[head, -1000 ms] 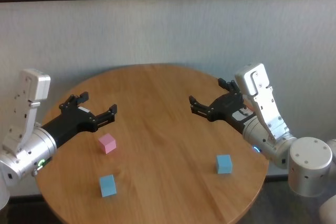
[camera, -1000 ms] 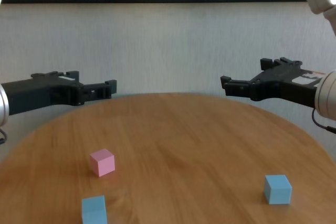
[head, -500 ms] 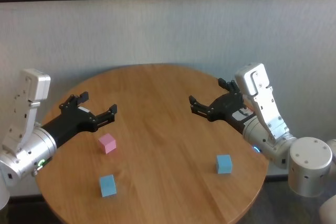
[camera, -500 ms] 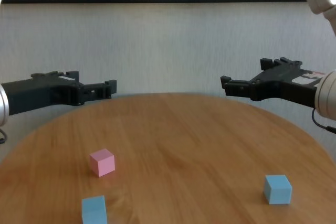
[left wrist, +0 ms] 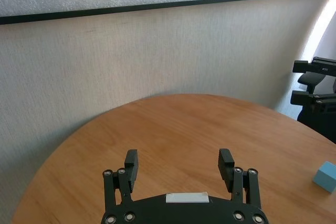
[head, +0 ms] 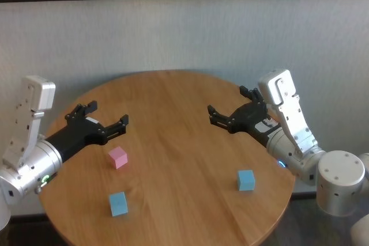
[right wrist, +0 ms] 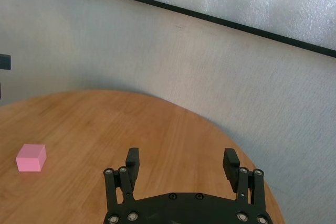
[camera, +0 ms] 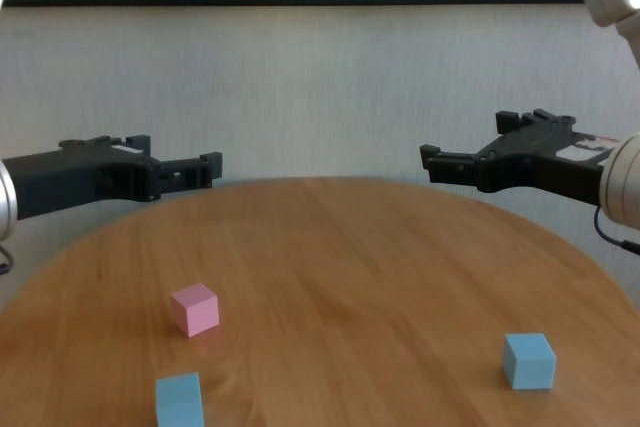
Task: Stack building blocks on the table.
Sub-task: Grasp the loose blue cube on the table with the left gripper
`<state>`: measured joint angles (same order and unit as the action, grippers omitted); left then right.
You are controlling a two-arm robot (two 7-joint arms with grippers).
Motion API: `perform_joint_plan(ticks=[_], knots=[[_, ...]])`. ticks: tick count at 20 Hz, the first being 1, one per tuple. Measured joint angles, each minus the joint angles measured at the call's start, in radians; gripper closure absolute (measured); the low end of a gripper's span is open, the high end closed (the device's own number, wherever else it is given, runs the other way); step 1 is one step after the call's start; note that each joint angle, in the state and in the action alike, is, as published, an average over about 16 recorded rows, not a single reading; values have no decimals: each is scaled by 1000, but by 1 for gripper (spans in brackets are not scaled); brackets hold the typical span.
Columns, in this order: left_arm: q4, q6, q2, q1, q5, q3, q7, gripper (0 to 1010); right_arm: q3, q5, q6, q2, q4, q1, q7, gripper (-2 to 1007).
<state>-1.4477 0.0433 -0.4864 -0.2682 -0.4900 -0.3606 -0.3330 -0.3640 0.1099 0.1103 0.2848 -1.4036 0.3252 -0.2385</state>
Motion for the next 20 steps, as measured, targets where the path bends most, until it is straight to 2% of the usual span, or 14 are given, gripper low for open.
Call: perform_joint_plan(ticks=[20], knots=[[0, 0, 0, 0, 0, 0, 0, 8, 0, 0, 0, 0, 0, 0, 0, 1]])
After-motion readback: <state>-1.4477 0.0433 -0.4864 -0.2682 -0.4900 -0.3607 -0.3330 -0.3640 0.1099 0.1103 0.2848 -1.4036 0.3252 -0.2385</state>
